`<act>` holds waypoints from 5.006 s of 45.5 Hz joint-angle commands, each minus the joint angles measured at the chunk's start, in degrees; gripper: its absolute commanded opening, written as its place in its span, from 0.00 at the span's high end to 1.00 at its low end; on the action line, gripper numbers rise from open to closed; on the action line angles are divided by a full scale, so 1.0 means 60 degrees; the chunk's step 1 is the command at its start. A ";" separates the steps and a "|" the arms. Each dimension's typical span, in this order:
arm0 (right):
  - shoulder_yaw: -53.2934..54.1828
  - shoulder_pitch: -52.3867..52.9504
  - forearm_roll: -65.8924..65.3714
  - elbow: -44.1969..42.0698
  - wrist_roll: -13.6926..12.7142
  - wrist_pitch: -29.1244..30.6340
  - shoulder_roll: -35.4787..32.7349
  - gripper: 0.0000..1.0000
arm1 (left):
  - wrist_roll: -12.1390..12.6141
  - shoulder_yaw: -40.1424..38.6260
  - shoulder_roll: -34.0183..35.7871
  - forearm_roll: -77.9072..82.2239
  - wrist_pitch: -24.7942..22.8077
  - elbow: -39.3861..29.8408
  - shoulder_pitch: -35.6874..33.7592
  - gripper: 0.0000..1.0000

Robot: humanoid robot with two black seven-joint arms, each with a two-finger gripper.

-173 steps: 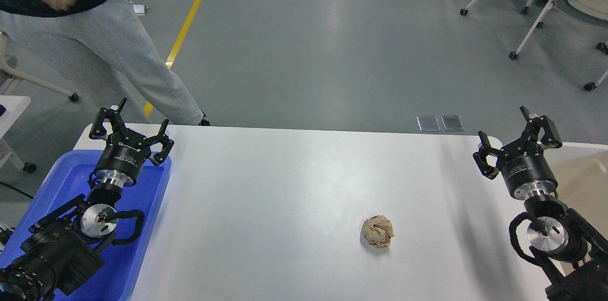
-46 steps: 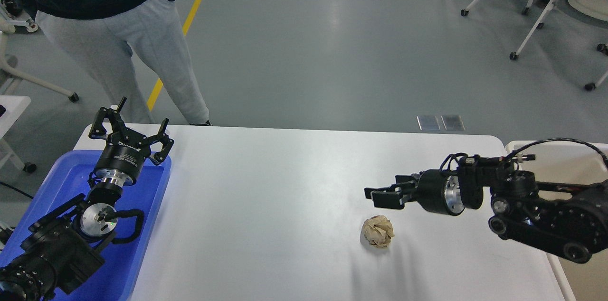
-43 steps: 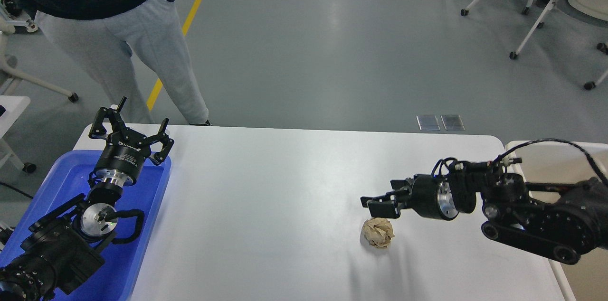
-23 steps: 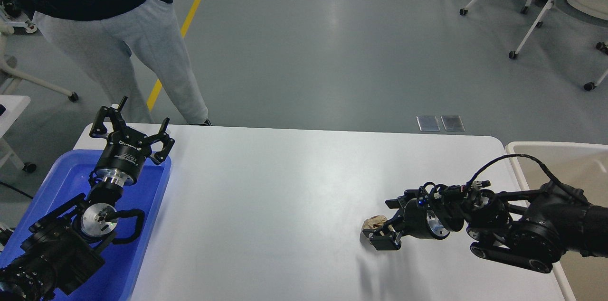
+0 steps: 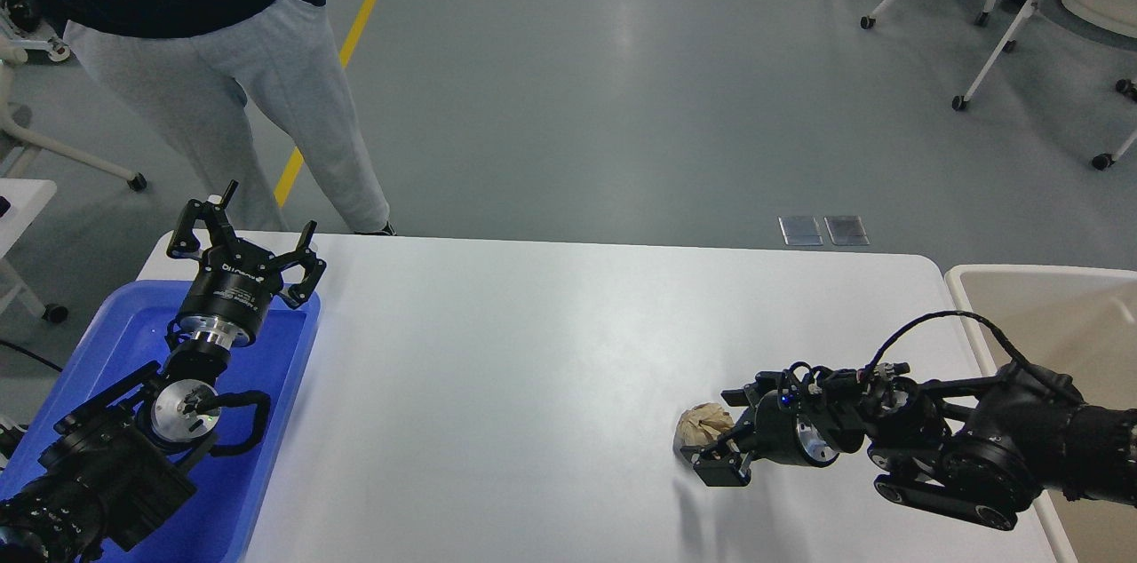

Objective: Tidy desktop
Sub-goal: 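Close the right gripper around the crumpled beige paper ball, then lift the paper ball and carry it toward the white bin, then open the right gripper over the white bin to drop the ball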

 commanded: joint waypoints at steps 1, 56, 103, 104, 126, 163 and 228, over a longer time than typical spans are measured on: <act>0.0040 -0.0186 -0.0012 -0.0325 0.0030 -0.0154 0.0130 0.01 | 0.0000 0.0000 0.0000 0.0001 0.0002 0.0010 0.0001 0.00; 0.0099 -0.0640 0.0310 -0.1453 0.1202 -0.1194 0.0642 1.00 | 0.0000 0.0000 0.0000 0.0001 0.0002 0.0010 0.0001 0.00; 0.0362 0.5981 0.3489 0.4435 0.1261 0.3273 -0.5011 1.00 | 0.0000 0.0000 0.0000 0.0001 0.0002 -0.0005 0.0015 0.00; 0.0377 0.6025 0.3489 0.4508 0.1261 0.3346 -0.5085 1.00 | 0.0000 0.0000 0.0000 0.0001 0.0002 0.0010 0.0001 0.00; 0.0845 0.4488 0.4074 0.3337 0.1627 0.3156 -0.6915 1.00 | 0.0000 0.0000 0.0000 -0.0014 0.0002 0.0010 0.0015 0.00; 0.1432 0.0284 1.3082 -0.1495 0.1744 0.0944 -0.6580 1.00 | 0.0000 0.0000 0.0000 -0.0014 0.0017 0.0010 0.0015 0.00; 0.4494 -0.4141 1.7112 -0.8807 0.1041 0.1091 -0.1511 1.00 | 0.0000 0.0000 0.0000 -0.0014 0.0031 0.0010 0.0016 0.00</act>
